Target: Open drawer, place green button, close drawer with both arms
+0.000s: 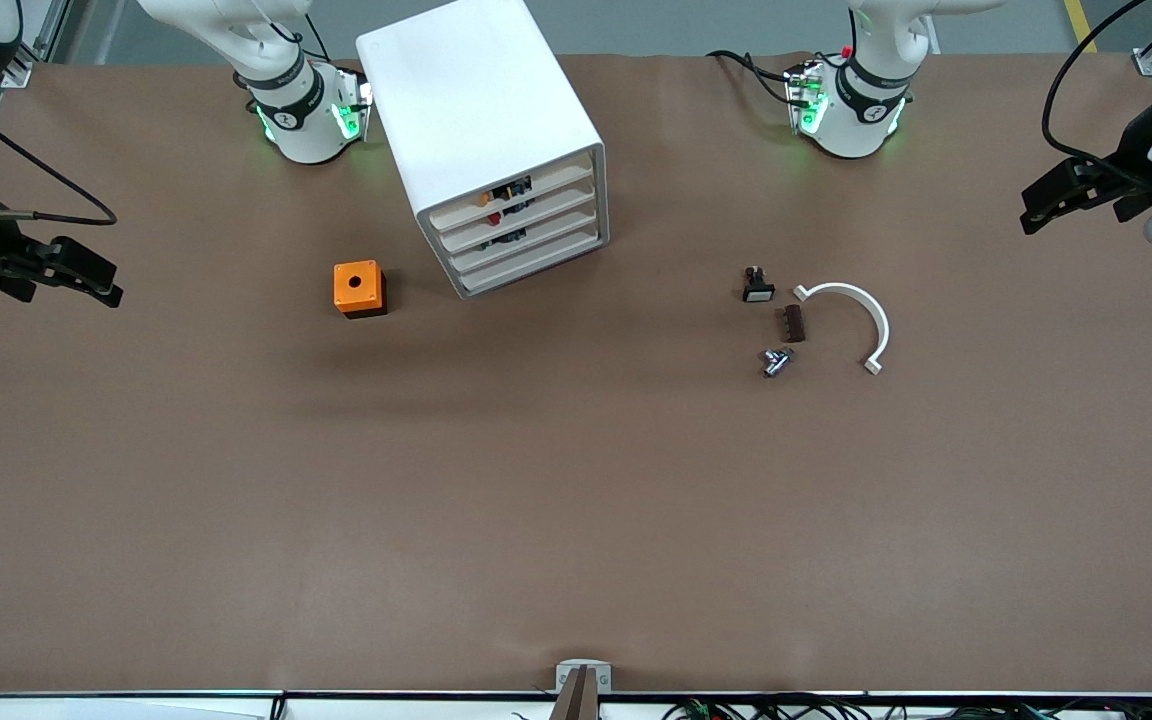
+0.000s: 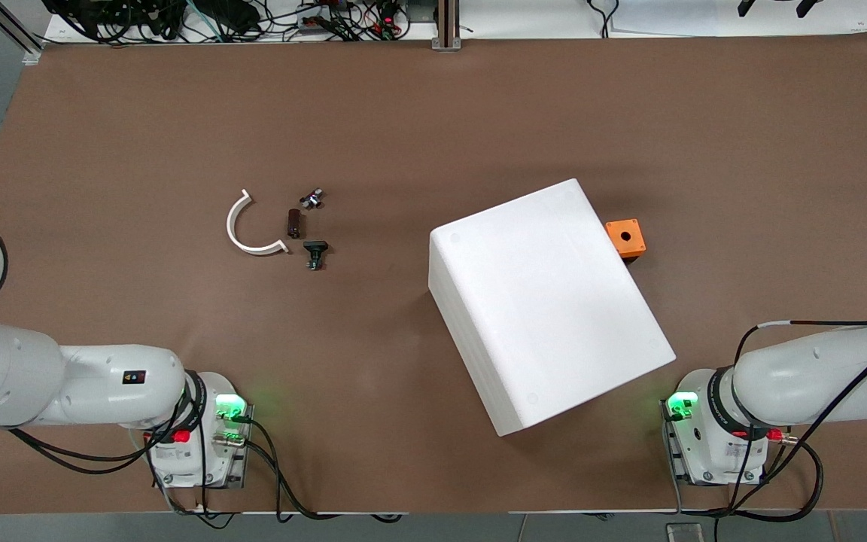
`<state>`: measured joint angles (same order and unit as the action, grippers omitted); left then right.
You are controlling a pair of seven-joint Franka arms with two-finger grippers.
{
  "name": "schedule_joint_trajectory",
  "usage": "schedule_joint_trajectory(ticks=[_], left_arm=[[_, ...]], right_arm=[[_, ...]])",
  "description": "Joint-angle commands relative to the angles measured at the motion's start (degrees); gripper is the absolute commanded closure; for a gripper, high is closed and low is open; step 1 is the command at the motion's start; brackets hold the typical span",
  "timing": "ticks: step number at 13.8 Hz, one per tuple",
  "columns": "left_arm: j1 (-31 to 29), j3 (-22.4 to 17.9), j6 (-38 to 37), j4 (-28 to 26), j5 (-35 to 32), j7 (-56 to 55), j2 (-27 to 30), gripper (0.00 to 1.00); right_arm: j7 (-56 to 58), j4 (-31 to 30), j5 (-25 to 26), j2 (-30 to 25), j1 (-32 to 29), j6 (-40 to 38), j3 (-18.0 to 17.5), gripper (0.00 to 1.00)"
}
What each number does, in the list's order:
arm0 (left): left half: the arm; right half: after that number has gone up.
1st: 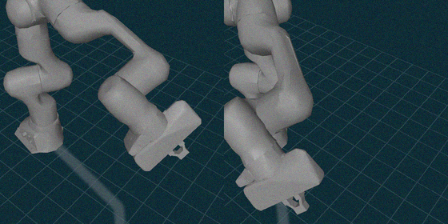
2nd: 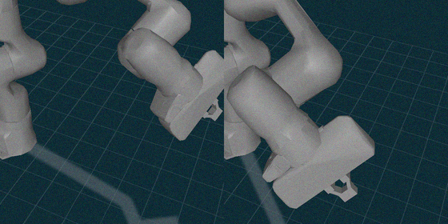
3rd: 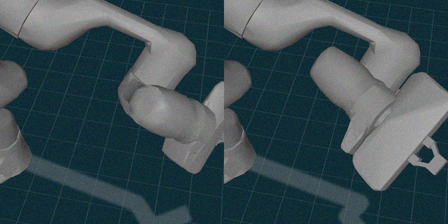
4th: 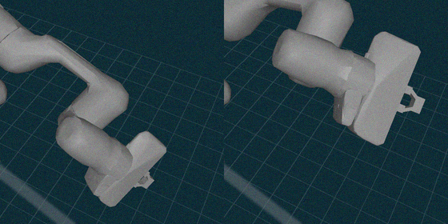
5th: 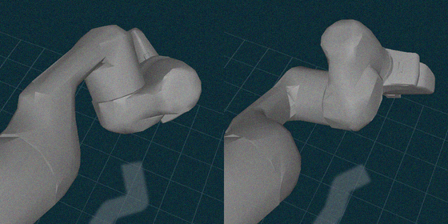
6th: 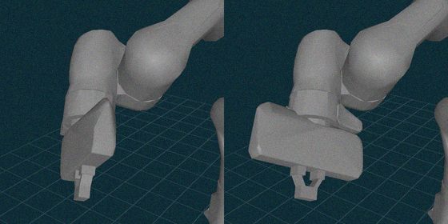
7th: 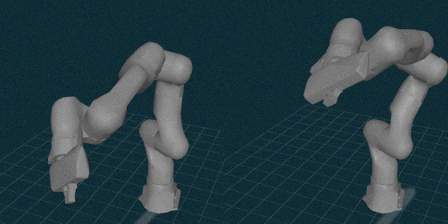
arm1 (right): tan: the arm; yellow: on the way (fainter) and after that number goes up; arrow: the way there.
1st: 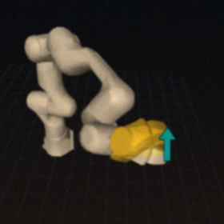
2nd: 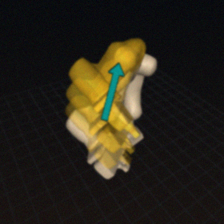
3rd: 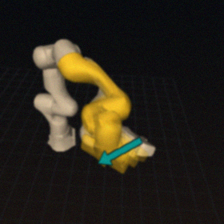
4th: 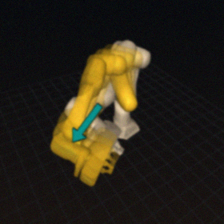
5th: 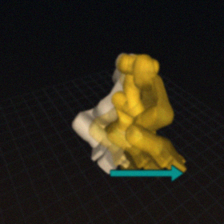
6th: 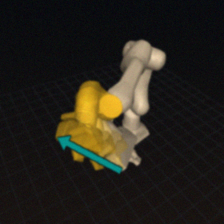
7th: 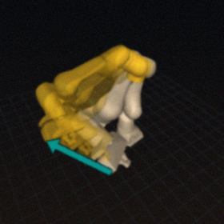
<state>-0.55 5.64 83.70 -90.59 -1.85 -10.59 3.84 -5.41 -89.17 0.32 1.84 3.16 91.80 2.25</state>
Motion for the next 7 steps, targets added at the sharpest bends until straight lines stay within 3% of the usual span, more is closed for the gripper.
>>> schedule_joint_trajectory(ticks=[1,7], left_arm=[[-0.4,0.2,-0.1,1.4,0.1,0.8,-0.9,0.00],[0.0,0.2,-0.3,1.3,0.7,1.1,-0.9,0.00]], right_arm=[[-1.0,0.0,0.0,-0.6,-1.1,-0.5,-1.1,0.00],[-1.0,0.0,0.0,-0.7,-1.0,-0.5,-1.2,0.00]])
